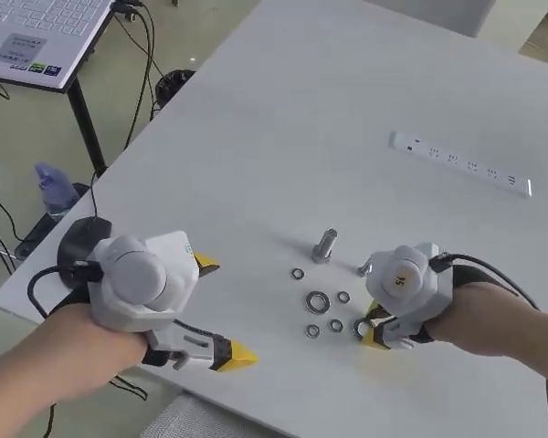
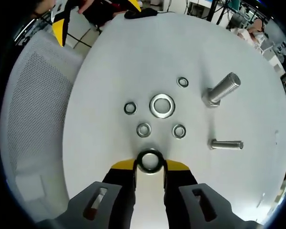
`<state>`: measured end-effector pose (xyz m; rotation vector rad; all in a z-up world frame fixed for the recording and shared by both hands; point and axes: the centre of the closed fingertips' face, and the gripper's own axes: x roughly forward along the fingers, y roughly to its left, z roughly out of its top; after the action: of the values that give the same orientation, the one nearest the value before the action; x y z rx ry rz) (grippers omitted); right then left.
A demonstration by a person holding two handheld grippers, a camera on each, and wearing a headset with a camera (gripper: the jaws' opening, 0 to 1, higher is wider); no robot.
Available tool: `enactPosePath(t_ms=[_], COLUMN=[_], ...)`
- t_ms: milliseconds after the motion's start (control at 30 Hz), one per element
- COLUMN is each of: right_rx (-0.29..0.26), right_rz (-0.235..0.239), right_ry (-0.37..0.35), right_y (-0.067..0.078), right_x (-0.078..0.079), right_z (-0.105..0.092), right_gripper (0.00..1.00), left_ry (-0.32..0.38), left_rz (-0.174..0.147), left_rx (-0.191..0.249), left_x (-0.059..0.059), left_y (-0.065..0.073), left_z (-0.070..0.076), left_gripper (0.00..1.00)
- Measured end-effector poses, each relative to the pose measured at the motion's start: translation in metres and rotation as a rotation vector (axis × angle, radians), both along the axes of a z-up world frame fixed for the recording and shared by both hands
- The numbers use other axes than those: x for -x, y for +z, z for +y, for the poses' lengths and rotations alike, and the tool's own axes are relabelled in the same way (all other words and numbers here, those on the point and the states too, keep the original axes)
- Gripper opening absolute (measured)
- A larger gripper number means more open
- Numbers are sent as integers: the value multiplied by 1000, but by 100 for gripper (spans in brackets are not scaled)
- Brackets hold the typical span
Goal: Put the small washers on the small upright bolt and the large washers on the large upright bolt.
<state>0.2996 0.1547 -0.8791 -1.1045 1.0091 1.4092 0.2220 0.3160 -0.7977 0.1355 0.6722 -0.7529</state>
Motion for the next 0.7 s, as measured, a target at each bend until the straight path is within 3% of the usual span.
enactPosePath(t_ms=[367, 700], right_rx=[19, 28], right_rz=[8, 5], right_ry=[-27, -32], right_y=[5, 29], right_x=[0, -3], right_z=[-5, -9], right_gripper=[21, 21], left_ry=[-7, -15], left_rz=[-6, 4], left_rx=[-13, -23], left_x=[0, 1], left_y=[3, 0], left_z=[3, 7], left_gripper=[77, 79])
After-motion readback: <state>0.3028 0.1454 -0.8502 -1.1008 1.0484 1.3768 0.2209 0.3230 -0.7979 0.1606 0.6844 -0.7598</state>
